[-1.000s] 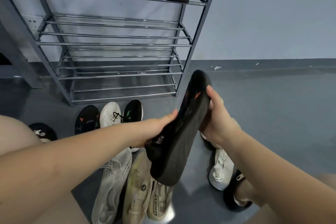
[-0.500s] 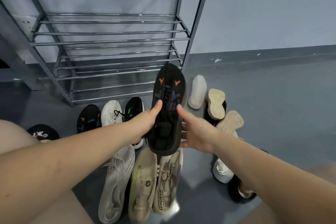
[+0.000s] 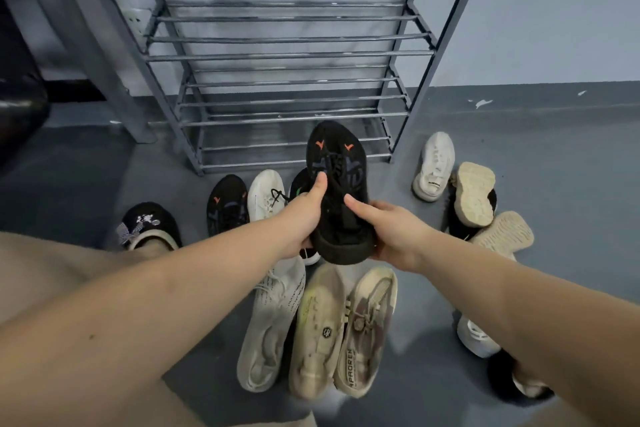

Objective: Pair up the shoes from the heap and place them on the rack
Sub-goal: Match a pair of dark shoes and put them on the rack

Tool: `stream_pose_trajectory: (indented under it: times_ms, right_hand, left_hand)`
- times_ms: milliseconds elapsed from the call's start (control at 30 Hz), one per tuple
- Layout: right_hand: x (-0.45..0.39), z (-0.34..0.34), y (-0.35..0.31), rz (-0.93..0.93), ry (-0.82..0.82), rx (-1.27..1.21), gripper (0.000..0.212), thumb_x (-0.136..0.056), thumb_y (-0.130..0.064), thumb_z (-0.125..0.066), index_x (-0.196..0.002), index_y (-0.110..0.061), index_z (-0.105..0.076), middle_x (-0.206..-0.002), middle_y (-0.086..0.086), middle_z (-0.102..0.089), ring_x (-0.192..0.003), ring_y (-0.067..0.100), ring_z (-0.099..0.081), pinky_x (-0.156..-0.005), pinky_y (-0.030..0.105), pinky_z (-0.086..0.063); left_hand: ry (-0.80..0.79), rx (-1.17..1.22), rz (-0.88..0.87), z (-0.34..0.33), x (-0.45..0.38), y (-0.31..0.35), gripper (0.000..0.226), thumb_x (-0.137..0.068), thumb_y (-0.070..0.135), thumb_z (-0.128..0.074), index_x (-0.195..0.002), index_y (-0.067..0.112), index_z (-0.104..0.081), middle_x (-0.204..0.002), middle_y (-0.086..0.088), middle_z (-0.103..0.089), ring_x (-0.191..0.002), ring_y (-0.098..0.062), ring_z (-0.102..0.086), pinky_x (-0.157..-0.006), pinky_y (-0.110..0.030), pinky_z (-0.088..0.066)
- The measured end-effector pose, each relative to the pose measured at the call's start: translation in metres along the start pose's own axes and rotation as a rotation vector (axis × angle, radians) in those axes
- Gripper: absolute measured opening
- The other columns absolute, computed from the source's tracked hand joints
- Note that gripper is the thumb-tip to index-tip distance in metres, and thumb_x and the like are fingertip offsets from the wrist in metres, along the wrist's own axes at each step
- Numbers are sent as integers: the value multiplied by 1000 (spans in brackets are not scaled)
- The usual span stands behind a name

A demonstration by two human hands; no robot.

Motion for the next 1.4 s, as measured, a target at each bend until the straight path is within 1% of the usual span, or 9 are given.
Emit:
stream_pose_trajectory:
  times_ms: [333, 467, 667, 767, 867, 1033, 1133, 1233, 1400]
  right_hand:
    - [-106, -70, 41, -96, -51, -32, 44, -85, -36, -67, -124, -18, -57, -117, 5, -68, -105, 22, -65, -86, 35, -54]
    - [-141, -87, 48, -91, -41, -11, 33, -88, -29, -66, -120, -24, -58, -106, -1, -68, -92, 14, -65, -68, 27, -53]
    - [-192, -83, 70, -123, 9, -15, 44, -87, -25, -67, -129, -27, -55, -116, -1, -67, -100, 15, -64, -78, 31, -54]
    - [-214, -79, 80, -153, 37, -48, 50, -87, -24, -67, -134, -28, -51, -120, 0, -65, -106, 18, -62, -86, 36, -53]
    - [-231, -75, 90, -186, 33, -91, 52, -87, -21, -66, -137, -26, -49, -123, 3, -64, -110, 21, -61, -94, 41, -51]
    - [-237, -71, 106, -239, 28, -156, 45, -90, -23, -63, -133, -21, -53, -121, 4, -65, -104, 19, -64, -83, 37, -54]
    - [-233, -74, 109, -255, 25, -235, 52, -80, -35, -69, -128, -18, -57, -120, 5, -67, -108, 22, -65, -86, 38, -54]
    - [-225, -81, 103, -230, -13, -288, 65, -71, -40, -71, -129, -15, -58, -123, 8, -66, -112, 25, -64, -90, 39, -53]
    - [-199, -80, 84, -156, 15, -346, 30, -88, -18, -64, -117, -14, -60, -109, 7, -70, -96, 19, -68, -67, 27, -58]
  left_hand:
    - [140, 171, 87, 95, -56, -45, 58, -90, 62, -40, -117, 16, -62, -113, -1, -67, -100, -19, -63, -90, -34, -51]
    - [305, 158, 97, 145, -91, -66, 47, -91, 59, -39, -100, 19, -62, -106, -7, -65, -100, -25, -60, -95, -37, -47]
    - [612, -110, 300, 227, -123, -145, 76, -84, 55, -56, -142, 9, -35, -140, -16, -44, -125, -37, -45, -104, -44, -40]
    - [594, 112, 369, 226, -133, -185, 98, -73, 50, -73, -145, 4, -26, -140, -17, -44, -124, -35, -47, -105, -42, -41]
    - [609, 299, 377, 224, -142, -212, 108, -48, 64, -78, -137, 13, -45, -128, -10, -57, -113, -31, -56, -99, -43, -47]
    - [554, 519, 370, 215, -143, -222, 42, -76, 35, -76, -111, 21, -58, -99, 2, -62, -89, -15, -57, -73, -26, -45]
    - [544, 555, 334, 211, -142, -214, 40, -80, 35, -72, -115, 21, -61, -84, 8, -60, -70, -7, -49, -63, -20, -37]
    - [548, 572, 333, 211, -132, -204, 40, -82, 39, -69, -117, 22, -57, -97, 6, -62, -80, -10, -54, -70, -22, -40]
    - [437, 725, 269, 201, -116, -171, 37, -89, 34, -61, -120, 16, -55, -115, -4, -62, -97, -18, -61, -72, -28, -50]
Point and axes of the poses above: each hand's wrist, its own x-axis away from the middle knuckle, its own z-axis out of the back of the hand, y = z × x, the point moved 9 cm from there along -x, towards the middle knuckle
